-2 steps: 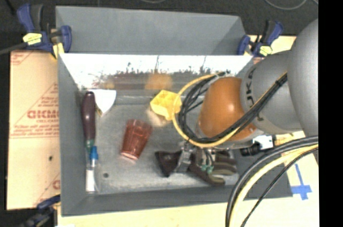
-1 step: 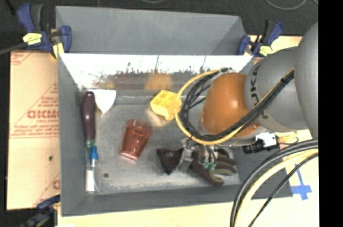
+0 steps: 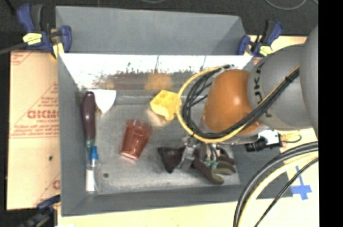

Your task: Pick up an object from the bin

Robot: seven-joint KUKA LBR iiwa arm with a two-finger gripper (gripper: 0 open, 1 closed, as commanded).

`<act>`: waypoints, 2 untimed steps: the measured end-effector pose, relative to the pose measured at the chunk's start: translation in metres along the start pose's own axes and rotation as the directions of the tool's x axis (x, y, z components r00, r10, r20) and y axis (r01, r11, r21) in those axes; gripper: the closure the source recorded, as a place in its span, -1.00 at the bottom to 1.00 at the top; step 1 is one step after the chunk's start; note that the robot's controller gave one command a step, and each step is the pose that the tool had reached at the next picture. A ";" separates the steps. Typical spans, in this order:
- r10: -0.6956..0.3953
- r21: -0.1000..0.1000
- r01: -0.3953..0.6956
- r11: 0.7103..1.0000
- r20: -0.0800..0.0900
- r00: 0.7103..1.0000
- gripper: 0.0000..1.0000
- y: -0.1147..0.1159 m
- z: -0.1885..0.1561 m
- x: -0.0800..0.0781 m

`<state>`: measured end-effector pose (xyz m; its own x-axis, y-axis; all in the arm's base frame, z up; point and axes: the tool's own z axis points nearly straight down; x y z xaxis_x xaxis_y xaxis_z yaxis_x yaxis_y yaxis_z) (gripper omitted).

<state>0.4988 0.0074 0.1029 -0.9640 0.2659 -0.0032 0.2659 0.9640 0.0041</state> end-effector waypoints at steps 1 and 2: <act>0.000 -0.001 0.000 1.000 0.001 1.000 1.00 0.000 -0.018 0.000; -0.001 -0.002 0.001 1.000 0.005 1.000 1.00 0.000 -0.031 -0.001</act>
Offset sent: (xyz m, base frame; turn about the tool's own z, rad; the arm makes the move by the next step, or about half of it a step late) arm -0.0002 0.0000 0.0094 0.0000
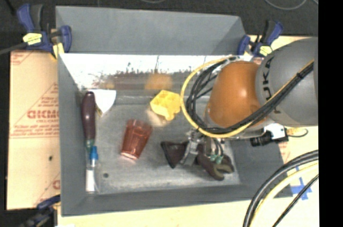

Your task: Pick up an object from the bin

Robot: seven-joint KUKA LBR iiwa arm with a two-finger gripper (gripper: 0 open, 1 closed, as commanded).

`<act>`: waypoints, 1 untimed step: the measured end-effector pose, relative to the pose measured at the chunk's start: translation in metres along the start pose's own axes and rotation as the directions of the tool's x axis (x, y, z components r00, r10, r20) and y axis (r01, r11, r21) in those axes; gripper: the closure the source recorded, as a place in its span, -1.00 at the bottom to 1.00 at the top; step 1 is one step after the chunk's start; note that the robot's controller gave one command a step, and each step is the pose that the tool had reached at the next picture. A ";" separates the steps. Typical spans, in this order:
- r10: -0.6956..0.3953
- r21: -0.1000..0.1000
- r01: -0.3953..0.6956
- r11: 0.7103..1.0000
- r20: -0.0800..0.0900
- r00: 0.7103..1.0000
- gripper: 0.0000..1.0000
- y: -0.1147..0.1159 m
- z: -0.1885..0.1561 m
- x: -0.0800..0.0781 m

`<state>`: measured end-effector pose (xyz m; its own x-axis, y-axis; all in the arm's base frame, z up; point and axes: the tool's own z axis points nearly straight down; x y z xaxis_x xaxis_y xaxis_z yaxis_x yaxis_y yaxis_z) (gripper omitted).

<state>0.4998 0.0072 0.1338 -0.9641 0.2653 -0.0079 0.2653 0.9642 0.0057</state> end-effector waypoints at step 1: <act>-0.001 0.000 0.001 1.000 0.000 1.000 1.00 0.000 -0.008 0.000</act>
Offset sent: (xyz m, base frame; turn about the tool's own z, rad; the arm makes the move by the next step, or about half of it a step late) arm 0.0000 -0.0002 0.0518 0.0000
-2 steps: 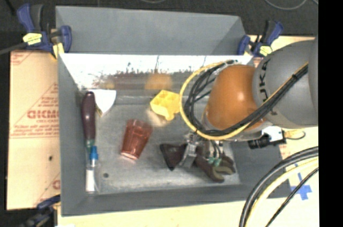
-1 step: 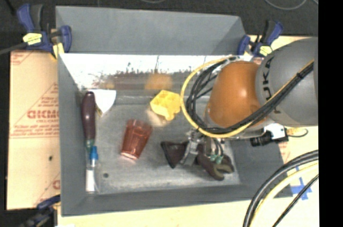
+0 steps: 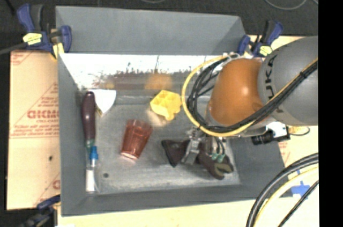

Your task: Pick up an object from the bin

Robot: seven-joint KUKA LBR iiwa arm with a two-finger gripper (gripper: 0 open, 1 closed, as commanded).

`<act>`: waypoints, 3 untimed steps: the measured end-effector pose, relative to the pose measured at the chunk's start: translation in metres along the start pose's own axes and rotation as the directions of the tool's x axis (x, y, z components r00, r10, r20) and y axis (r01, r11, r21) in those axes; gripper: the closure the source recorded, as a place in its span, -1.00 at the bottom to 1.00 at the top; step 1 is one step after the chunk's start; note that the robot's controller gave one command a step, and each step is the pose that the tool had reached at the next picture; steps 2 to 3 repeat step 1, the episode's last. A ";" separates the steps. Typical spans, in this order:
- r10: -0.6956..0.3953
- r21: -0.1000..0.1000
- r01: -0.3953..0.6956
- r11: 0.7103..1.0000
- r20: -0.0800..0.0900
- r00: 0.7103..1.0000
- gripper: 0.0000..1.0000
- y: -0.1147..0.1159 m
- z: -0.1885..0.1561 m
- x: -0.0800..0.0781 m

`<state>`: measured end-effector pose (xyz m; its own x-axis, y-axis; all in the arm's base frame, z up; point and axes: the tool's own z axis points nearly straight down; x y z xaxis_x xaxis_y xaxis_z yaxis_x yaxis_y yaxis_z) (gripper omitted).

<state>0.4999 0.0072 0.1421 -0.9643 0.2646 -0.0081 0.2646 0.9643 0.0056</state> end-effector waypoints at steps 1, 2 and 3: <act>0.000 0.000 0.000 1.000 -0.003 1.000 1.00 0.000 -0.011 0.000; 0.000 0.000 0.000 1.000 -0.003 1.000 1.00 0.000 -0.011 0.000; 0.000 0.000 0.000 1.000 -0.003 1.000 1.00 0.000 -0.011 0.000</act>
Offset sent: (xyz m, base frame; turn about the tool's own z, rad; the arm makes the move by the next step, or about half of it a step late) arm 0.0000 -0.0001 0.0576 0.0000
